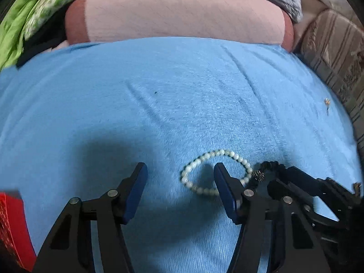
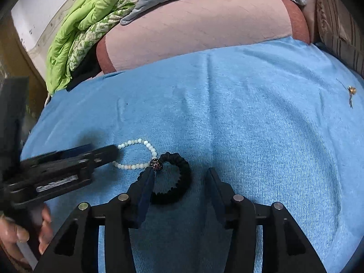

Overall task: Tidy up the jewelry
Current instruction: 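Grasp the pearl strand with the left tool while the right holds the black bracelet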

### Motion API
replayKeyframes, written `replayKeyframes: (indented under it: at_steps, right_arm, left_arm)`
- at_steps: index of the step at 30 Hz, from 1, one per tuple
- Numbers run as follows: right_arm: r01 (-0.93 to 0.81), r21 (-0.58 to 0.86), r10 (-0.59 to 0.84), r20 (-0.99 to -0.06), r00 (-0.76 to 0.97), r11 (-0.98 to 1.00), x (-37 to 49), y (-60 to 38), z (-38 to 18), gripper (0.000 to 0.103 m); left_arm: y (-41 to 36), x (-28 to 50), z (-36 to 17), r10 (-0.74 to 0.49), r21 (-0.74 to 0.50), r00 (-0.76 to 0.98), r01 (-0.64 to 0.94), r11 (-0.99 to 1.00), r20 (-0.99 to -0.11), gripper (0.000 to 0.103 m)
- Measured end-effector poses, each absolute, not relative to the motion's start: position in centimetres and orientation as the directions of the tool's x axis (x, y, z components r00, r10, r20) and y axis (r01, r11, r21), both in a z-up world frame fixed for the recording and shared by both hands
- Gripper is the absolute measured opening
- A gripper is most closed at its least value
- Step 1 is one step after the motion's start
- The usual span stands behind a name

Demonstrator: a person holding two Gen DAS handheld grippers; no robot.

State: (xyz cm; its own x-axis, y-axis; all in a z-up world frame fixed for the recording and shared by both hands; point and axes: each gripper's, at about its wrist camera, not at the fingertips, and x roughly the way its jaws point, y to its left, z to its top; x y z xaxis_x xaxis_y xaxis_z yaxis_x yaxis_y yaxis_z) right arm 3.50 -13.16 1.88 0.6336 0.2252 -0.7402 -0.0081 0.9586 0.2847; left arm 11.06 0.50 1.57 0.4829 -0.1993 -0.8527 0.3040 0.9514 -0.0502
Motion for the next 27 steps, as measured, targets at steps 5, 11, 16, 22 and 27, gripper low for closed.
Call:
replayKeyframes:
  at_steps: [5,11,16,22,27]
  right_arm:
    - [-0.023,0.278,0.231,-0.745,0.626,0.960,4.0,-13.0,1.5,0.014]
    - [-0.036,0.300,0.252,-0.724,0.642,0.953,3.5,-13.0,2.2,0.010]
    - [-0.039,0.309,0.258,-0.710,0.655,0.950,1.9,-12.4,3.9,0.010]
    - [-0.059,0.303,0.261,-0.686,0.679,0.951,-1.4,-11.1,6.9,0.010]
    - [-0.110,0.284,0.280,-0.678,0.680,0.953,-4.2,-8.8,9.1,0.010]
  left_arm:
    - [-1.2,10.8,1.4,-0.182,-0.002,0.501,0.339,0.941,-0.846,0.016]
    - [-0.8,9.5,2.7,-0.247,-0.081,0.458,0.352,0.932,-0.854,0.005]
    - [0.6,6.5,5.3,-0.274,-0.109,0.475,0.346,0.932,-0.836,0.005]
    - [3.4,1.7,9.9,-0.303,-0.128,0.527,0.342,0.931,-0.794,0.005]
    - [7.6,-2.1,13.3,-0.306,-0.155,0.569,0.299,0.942,-0.763,0.006]
